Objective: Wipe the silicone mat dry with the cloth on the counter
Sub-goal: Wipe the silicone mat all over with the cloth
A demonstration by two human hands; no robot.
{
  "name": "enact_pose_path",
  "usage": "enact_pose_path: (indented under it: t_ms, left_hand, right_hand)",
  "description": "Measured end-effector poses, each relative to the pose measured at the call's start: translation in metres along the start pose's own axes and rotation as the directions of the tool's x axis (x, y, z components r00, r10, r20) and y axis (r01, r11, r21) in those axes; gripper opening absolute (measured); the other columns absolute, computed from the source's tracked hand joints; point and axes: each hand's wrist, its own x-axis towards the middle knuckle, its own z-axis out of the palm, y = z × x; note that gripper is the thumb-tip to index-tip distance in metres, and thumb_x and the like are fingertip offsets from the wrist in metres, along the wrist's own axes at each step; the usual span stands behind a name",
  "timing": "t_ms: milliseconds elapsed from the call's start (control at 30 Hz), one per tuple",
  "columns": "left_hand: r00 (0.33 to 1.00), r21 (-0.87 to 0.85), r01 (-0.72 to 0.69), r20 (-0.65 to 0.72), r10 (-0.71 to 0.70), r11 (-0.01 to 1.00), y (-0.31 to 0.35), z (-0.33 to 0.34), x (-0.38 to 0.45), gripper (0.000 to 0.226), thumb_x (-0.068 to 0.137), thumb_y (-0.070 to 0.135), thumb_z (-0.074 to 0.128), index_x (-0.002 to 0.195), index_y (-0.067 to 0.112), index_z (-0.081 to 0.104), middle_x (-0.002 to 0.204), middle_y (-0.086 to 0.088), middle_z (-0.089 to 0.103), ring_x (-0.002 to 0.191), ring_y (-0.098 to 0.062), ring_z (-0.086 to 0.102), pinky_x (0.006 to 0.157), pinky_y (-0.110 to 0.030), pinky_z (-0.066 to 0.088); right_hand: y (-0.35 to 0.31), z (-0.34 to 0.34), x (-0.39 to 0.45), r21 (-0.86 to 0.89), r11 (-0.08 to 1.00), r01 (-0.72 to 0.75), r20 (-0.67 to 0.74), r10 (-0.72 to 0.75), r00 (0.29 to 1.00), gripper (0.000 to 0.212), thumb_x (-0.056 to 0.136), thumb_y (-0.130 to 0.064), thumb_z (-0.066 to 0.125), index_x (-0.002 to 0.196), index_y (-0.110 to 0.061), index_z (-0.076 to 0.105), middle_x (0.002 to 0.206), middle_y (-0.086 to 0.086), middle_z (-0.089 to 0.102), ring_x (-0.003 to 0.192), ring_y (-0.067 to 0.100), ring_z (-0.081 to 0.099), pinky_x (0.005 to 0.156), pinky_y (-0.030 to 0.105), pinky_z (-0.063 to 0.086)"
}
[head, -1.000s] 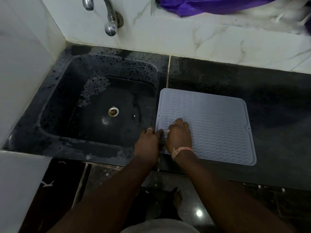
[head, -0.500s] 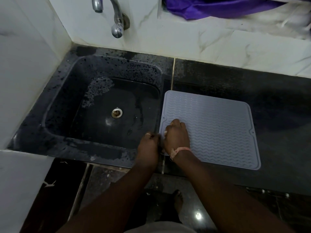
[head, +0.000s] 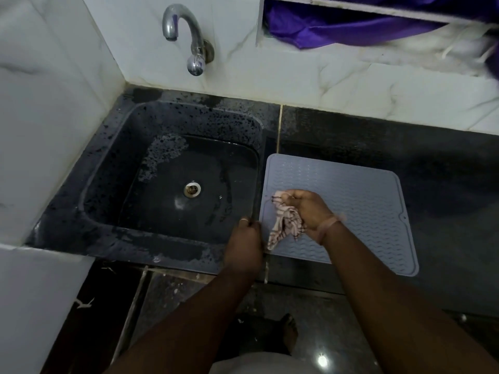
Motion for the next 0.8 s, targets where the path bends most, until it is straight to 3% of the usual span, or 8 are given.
enact_pose_path:
  t_ms: [67,133,200,267,400,500,633,800]
  left_hand:
    - [0.999,0.033,0.028,0.042,-0.03,0.999,0.005,-0.003,0.001,0.033,0.094,0.005,0.051,0.124,0.013,0.059,0.132,-0.01,0.048,0.113,-0.026,0.055,0.1,-0.037,0.049]
    - [0.996,0.036,0.063,0.059,-0.065,0.997,0.012,-0.005,0.002,0.034,0.094,0.003,0.051,0.126,0.011,0.058,0.133,-0.012,0.046,0.113,-0.028,0.055,0.099,-0.039,0.051]
    - [0.995,0.086,0.069,0.069,-0.075,0.994,0.019,-0.004,-0.001,0.034,0.094,0.004,0.05,0.128,0.011,0.055,0.134,-0.012,0.043,0.114,-0.029,0.054,0.097,-0.041,0.051]
    - [0.997,0.159,0.047,0.056,-0.056,0.986,0.027,-0.001,-0.004,0.042,0.094,0.008,0.05,0.135,0.013,0.049,0.14,-0.01,0.039,0.12,-0.029,0.048,0.099,-0.043,0.049]
    - [0.998,0.237,-0.059,0.05,0.049,0.97,0.038,0.015,-0.002,0.063,0.087,0.015,0.053,0.148,0.018,0.038,0.151,-0.005,0.034,0.13,-0.027,0.039,0.11,-0.04,0.037]
    - [0.989,0.231,-0.133,0.094,0.114,0.964,0.048,0.029,0.003,0.061,0.09,0.013,0.046,0.151,0.015,0.039,0.153,-0.007,0.036,0.132,-0.027,0.04,0.112,-0.037,0.034]
    - [0.979,0.227,-0.191,0.119,0.167,0.955,0.06,0.041,0.002,0.054,0.095,0.022,0.046,0.149,0.02,0.042,0.152,-0.003,0.041,0.129,-0.026,0.044,0.106,-0.04,0.04]
    - [0.98,0.281,-0.189,0.12,0.161,0.941,0.066,0.044,0.003,0.05,0.095,0.029,0.05,0.144,0.022,0.048,0.149,-0.004,0.045,0.125,-0.028,0.047,0.1,-0.042,0.044]
  right_hand:
    - [0.004,-0.023,-0.012,0.301,0.952,-0.053,-0.009,0.058,0.998,0.018,0.094,-0.012,0.059,0.092,-0.006,0.077,0.098,0.016,0.073,0.095,0.031,0.067,0.091,0.043,0.058]
    - [0.01,-0.051,-0.026,0.583,0.805,-0.107,0.053,0.093,0.994,0.026,0.09,-0.023,0.059,0.087,-0.007,0.079,0.09,0.012,0.073,0.089,0.026,0.065,0.079,0.035,0.061]
    - [0.02,-0.079,-0.039,0.739,0.662,-0.123,0.102,0.072,0.992,0.041,0.096,-0.039,0.053,0.096,-0.007,0.077,0.098,0.012,0.072,0.094,0.025,0.066,0.087,0.037,0.058]
    - [0.028,-0.104,-0.051,0.772,0.625,-0.115,0.121,0.033,0.992,0.057,0.099,-0.055,0.044,0.102,-0.009,0.078,0.106,0.01,0.073,0.099,0.024,0.07,0.092,0.038,0.057]
    - [0.036,-0.133,-0.065,0.603,0.796,-0.058,0.001,0.072,0.997,0.029,0.094,-0.033,0.06,0.087,-0.012,0.078,0.089,0.008,0.074,0.08,0.023,0.072,0.069,0.034,0.059]
    - [0.046,-0.159,-0.065,0.415,0.909,-0.025,-0.202,0.119,0.972,0.008,0.092,-0.014,0.063,0.091,-0.009,0.069,0.084,0.013,0.07,0.077,0.027,0.067,0.07,0.035,0.055]
    - [0.053,-0.186,-0.07,0.296,0.955,0.017,-0.398,0.107,0.911,0.002,0.091,-0.006,0.062,0.09,-0.006,0.064,0.08,0.013,0.065,0.072,0.026,0.062,0.074,0.033,0.052]
    - [0.055,-0.219,-0.08,-0.118,0.993,-0.016,-0.609,-0.06,0.791,0.002,0.086,-0.012,0.071,0.087,-0.014,0.07,0.073,-0.003,0.065,0.065,0.006,0.056,0.049,0.008,0.044]
